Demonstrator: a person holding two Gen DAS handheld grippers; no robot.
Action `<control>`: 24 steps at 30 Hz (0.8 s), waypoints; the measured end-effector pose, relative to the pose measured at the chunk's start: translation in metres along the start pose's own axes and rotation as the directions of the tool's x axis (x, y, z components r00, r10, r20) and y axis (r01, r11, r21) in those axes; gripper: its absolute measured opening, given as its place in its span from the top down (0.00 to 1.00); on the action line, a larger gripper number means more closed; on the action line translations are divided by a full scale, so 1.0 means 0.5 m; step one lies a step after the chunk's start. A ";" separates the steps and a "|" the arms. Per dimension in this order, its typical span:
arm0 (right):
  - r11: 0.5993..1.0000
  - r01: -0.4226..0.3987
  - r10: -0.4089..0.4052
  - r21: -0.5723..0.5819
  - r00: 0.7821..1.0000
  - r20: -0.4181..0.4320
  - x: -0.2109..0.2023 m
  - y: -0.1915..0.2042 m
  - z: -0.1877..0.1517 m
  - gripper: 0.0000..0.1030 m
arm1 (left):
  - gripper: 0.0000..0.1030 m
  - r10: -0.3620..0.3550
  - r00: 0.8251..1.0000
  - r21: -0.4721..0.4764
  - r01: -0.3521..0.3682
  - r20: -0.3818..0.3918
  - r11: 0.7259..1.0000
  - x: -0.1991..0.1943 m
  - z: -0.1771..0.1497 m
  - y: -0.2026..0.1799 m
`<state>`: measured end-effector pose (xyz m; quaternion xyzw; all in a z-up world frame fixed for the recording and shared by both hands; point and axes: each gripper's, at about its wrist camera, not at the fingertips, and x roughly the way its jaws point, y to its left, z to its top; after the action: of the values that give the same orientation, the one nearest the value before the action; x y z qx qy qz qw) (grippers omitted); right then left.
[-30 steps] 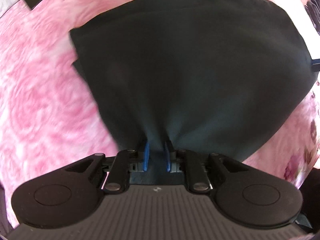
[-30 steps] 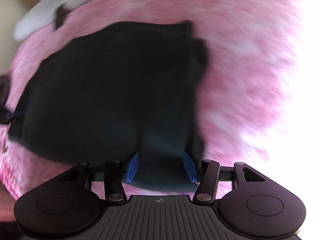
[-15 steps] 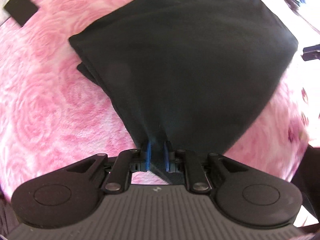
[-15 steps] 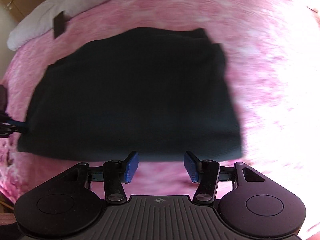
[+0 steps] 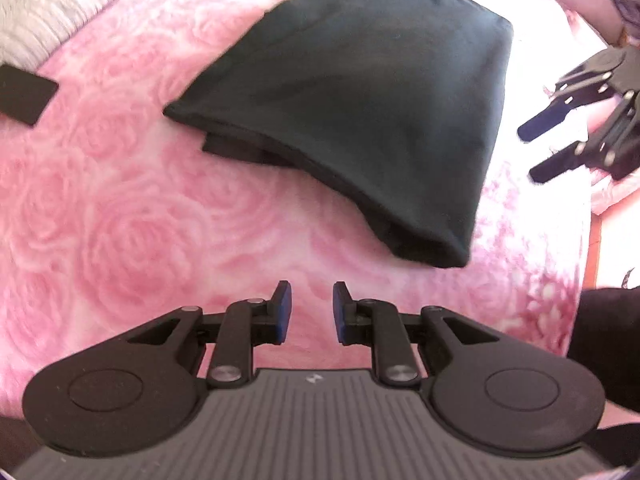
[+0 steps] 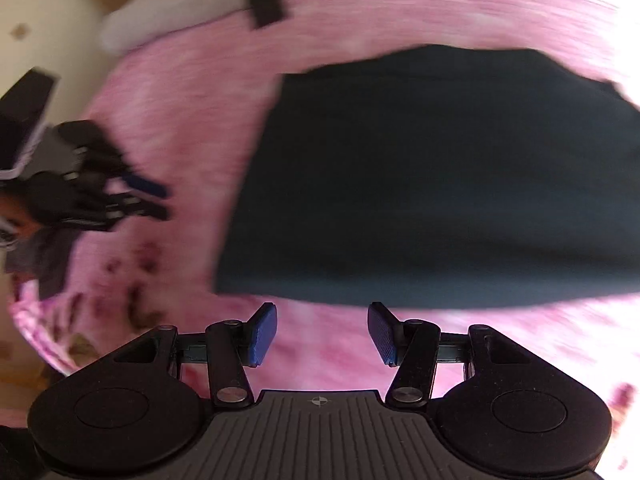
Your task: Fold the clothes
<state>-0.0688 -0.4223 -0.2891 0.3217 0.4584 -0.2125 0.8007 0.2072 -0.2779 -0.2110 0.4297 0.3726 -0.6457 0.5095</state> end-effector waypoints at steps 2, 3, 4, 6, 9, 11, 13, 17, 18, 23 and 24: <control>0.999 0.008 -0.008 -0.034 1.000 0.014 0.048 0.021 0.024 0.48 | 0.76 0.015 0.999 0.075 -0.017 0.036 0.997 0.006 0.003 -0.008; 0.999 0.021 -0.021 -0.033 1.000 0.016 0.064 0.023 0.027 0.48 | 0.73 0.025 0.998 0.124 -0.032 0.052 0.992 0.014 0.007 -0.013; 0.999 0.031 -0.031 -0.015 1.000 0.001 0.086 0.022 0.030 0.48 | 0.67 0.043 0.997 0.195 -0.055 0.065 0.979 0.023 0.011 -0.016; 0.998 0.050 -0.048 0.024 0.997 -0.056 0.129 0.027 0.031 0.48 | 0.63 0.092 0.992 0.363 -0.118 0.089 0.924 0.046 0.019 -0.026; 0.996 0.087 -0.087 0.013 0.995 -0.045 0.121 0.040 0.030 0.47 | 0.63 0.155 0.975 0.612 -0.222 0.161 0.759 0.093 0.022 -0.029; 0.992 0.127 -0.128 -0.016 0.991 -0.035 0.106 0.060 0.022 0.47 | 0.62 0.181 0.959 0.716 -0.285 0.220 0.638 0.126 0.024 -0.027; 0.984 0.172 -0.174 -0.050 0.984 -0.030 0.097 0.079 0.008 0.47 | 0.62 0.171 0.949 0.802 -0.316 0.265 0.506 0.158 0.022 -0.024; 0.964 0.236 -0.241 -0.120 0.970 -0.029 0.101 0.116 -0.021 0.35 | 0.62 0.105 0.938 0.898 -0.346 0.330 0.271 0.201 0.008 -0.016; 0.959 0.249 -0.255 -0.137 0.966 -0.029 0.108 0.123 -0.027 0.34 | 0.62 0.086 0.936 0.910 -0.351 0.340 0.220 0.210 0.004 -0.014; 0.905 0.317 -0.333 -0.283 0.943 -0.012 0.139 0.166 -0.054 0.34 | 0.63 0.018 0.923 0.921 -0.385 0.385 0.056 0.238 -0.002 0.005; 0.885 0.331 -0.350 -0.328 0.937 0.002 0.147 0.176 -0.059 0.34 | 0.67 0.010 0.924 0.923 -0.383 0.383 0.042 0.242 -0.001 0.010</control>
<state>0.0055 -0.3427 -0.3361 0.1066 0.5590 -0.2623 0.7793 0.1987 -0.3192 -0.3245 0.6126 -0.3035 -0.6988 0.2106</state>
